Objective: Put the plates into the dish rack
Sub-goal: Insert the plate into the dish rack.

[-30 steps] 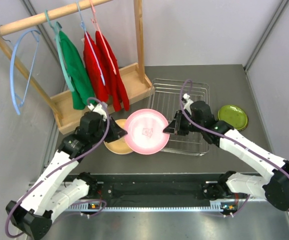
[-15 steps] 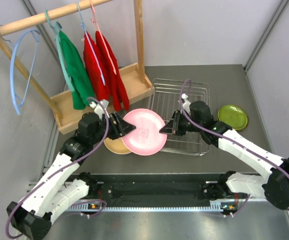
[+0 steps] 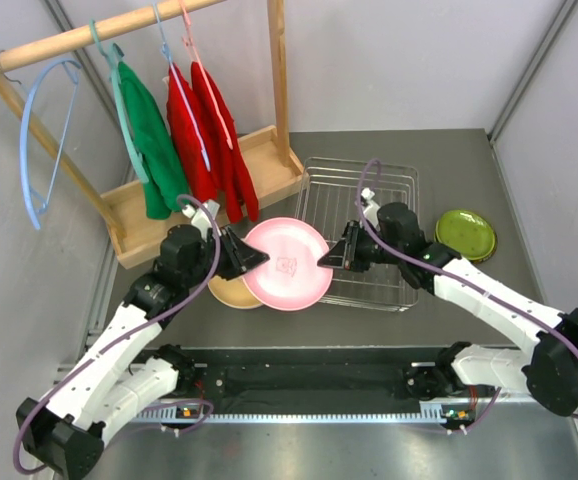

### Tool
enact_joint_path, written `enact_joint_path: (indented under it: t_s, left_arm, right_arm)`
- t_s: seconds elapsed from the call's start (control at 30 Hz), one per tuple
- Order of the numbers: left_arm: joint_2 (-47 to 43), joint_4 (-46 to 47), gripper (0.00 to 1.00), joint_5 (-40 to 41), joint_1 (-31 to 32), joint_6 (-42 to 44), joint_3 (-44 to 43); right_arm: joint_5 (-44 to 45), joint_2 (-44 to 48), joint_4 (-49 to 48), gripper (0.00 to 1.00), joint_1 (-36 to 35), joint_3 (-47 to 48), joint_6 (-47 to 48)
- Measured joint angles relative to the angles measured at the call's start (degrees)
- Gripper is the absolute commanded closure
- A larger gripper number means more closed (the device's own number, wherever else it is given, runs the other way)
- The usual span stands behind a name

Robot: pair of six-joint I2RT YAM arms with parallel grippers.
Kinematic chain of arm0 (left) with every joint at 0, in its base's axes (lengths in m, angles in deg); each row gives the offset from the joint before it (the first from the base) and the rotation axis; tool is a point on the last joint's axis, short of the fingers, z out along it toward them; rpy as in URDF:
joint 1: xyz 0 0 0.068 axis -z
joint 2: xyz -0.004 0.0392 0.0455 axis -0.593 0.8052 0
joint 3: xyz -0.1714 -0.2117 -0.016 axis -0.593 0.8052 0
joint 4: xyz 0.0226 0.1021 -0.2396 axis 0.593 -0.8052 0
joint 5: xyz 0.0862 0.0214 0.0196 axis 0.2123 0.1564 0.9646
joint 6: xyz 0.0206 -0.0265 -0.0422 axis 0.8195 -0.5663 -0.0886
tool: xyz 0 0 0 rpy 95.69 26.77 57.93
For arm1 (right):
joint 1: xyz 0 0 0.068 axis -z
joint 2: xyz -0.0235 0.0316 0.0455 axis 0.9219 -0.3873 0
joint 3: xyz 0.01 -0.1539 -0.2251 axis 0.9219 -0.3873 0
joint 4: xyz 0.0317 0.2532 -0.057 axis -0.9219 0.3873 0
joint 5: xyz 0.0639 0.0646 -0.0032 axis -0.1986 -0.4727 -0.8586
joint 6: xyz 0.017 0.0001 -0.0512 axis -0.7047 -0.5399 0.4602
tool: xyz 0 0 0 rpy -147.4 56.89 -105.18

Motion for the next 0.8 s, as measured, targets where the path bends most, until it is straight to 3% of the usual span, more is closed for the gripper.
enact_joint_path:
  t_s: [0.1, 0.13, 0.43, 0.8]
  left_arm:
    - [0.5, 0.0, 1.0, -0.2, 0.1, 0.2, -0.2]
    - [0.9, -0.2, 1.0, -0.2, 0.1, 0.4, -0.7]
    - [5.9, -7.3, 1.0, 3.1, 0.6, 5.0, -10.0]
    - [13.2, -14.8, 1.0, 15.2, 3.3, 9.2, -18.8]
  right_arm:
    - [0.6, 0.0, 0.7, 0.63, 0.0, 0.0, 0.2]
    - [1.1, 0.1, 1.3, 0.46, -0.1, 0.0, 0.4]
    - [9.8, 7.0, 12.9, 0.09, -0.1, 0.2, 4.3]
    - [21.7, 19.9, 28.1, 0.02, 2.1, 0.3, 7.3]
